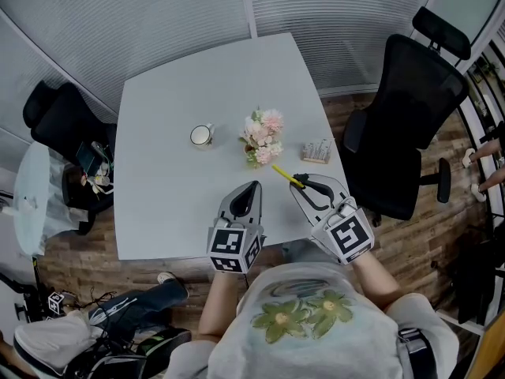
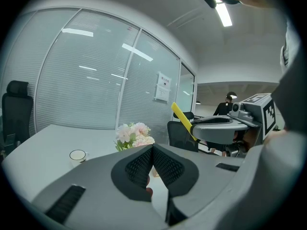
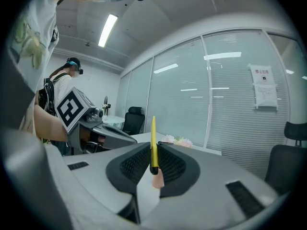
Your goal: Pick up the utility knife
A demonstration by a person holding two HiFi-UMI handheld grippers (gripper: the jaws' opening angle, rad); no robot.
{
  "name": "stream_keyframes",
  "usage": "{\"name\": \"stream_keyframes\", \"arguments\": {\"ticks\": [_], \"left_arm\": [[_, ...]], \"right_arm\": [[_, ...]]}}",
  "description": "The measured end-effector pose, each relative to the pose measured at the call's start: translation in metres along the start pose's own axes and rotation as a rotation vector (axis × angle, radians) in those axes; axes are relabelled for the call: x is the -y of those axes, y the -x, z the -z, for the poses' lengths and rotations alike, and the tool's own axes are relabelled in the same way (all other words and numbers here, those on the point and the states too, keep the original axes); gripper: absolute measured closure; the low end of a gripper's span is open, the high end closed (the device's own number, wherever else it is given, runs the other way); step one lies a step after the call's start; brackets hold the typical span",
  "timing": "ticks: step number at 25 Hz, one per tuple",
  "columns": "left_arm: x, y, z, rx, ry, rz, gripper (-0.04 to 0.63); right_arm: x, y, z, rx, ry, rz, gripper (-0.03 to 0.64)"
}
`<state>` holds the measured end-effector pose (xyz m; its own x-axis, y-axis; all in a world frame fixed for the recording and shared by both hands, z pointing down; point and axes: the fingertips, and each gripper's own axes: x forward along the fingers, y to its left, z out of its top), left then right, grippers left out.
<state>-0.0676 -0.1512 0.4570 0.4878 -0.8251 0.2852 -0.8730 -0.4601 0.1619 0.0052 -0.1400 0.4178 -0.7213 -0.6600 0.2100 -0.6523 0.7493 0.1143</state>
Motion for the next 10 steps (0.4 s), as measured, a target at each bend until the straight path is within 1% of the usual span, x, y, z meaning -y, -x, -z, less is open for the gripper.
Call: {"name": "stream_keyframes", "arguments": {"ticks": [10], "left_arm": [[0.0001,-0.0033,0.0011,-0.006,-0.005,0.004,0.584]], "right_arm": [[0.0035,0.0002,-0.0024,0.011,-0.008,0.002,0.563]]}}
